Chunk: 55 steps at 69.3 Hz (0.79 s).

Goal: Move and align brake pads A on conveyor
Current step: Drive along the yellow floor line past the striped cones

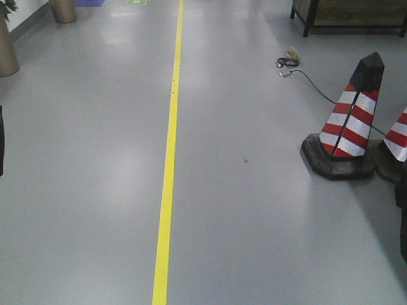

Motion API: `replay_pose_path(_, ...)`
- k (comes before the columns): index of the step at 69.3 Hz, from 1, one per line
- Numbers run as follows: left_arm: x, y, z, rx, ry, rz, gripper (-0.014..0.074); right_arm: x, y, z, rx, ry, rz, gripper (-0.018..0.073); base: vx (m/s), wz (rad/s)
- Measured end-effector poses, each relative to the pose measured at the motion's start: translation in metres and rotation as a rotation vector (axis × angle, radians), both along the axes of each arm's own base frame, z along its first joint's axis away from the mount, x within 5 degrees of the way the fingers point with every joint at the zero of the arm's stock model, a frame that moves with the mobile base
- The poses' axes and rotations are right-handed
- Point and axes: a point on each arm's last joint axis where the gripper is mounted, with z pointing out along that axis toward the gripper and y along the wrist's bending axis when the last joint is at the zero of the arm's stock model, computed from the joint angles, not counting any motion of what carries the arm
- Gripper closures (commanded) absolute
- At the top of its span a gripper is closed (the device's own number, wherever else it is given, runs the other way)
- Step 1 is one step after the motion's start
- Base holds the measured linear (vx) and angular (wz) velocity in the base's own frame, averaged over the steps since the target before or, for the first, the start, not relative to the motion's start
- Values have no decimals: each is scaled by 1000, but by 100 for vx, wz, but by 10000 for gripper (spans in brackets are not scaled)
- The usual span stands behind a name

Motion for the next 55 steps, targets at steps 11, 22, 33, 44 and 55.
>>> replay_pose_path(11, 0, 0, 0, 0, 0, 0, 603, 0, 0, 0, 0, -1, 0, 567, 72, -11)
replay_pose_path(22, 0, 0, 0, 0, 0, 0, 603, 0, 0, 0, 0, -1, 0, 567, 66, -8)
replay_pose_path(33, 0, 0, 0, 0, 0, 0, 603, 0, 0, 0, 0, -1, 0, 567, 60, -7)
replay_pose_path(44, 0, 0, 0, 1, 0, 0, 603, 0, 0, 0, 0, -1, 0, 567, 53, -9)
replay_pose_path(55, 0, 0, 0, 2, -1, 1, 603, 0, 0, 0, 1, 0, 0, 567, 47, -21)
